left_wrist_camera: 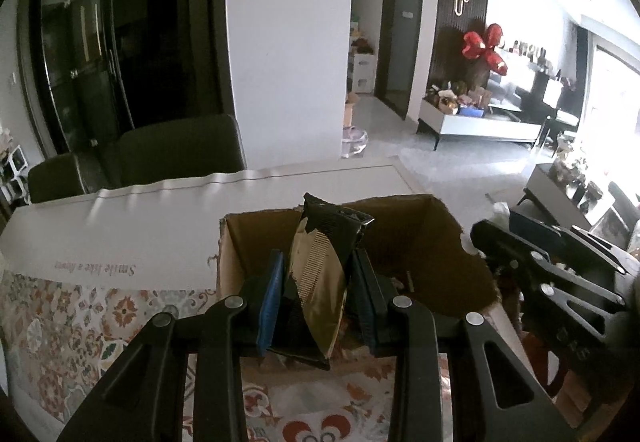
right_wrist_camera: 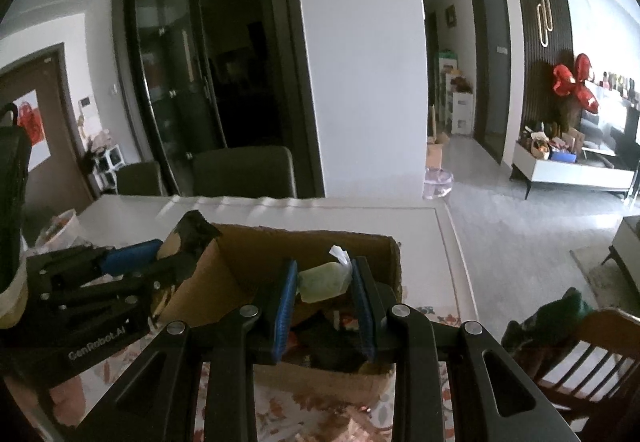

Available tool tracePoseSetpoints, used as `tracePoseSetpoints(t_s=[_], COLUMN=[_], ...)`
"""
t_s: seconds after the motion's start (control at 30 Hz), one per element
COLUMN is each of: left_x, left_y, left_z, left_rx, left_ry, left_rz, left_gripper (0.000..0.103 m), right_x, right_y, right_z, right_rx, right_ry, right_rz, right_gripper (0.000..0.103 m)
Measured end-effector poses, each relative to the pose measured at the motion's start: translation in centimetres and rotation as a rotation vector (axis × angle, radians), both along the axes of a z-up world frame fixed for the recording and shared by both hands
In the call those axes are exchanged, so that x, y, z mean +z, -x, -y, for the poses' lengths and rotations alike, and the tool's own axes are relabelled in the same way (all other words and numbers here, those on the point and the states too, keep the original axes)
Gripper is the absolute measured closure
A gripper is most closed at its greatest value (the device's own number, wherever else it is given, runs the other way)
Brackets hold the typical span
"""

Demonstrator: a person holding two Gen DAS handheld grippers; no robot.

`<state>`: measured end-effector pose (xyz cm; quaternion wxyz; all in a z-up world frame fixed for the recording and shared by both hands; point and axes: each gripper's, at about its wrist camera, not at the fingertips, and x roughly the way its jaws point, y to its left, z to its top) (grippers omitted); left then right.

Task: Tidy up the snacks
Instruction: 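Carry both snacks into the box and open both grippers, then withdraw both grippers from the box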

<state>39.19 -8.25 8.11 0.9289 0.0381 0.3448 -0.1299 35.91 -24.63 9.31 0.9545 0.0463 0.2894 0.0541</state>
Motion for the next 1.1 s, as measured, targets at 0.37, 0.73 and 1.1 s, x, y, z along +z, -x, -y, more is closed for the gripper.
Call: tracePoseSetpoints(t_s=[0.37, 0.73, 1.1], left_x=[-0.9, 0.3, -0.4], left_y=[-1.2, 5.1, 10.3], left_z=[-0.1, 0.2, 2.2], left_rx=[0.029, 0.001, -0.081], left_ry=[-0.055, -0.094, -0.076], left_rz=[-0.017, 0.107, 0.160], left_gripper=[0.037, 0.024, 0.024], right_x=[-1.3, -1.5, -1.8], right_y=[-2.0, 3.1, 8.9], right_z=[0.2, 0.9, 1.8], right_rx=[-0.027, -0.069, -0.100], right_ry=[0.014, 0.016, 0.018], right_rz=[-0.052, -0.024, 0.009], right_gripper=[0.049, 0.046, 0.045])
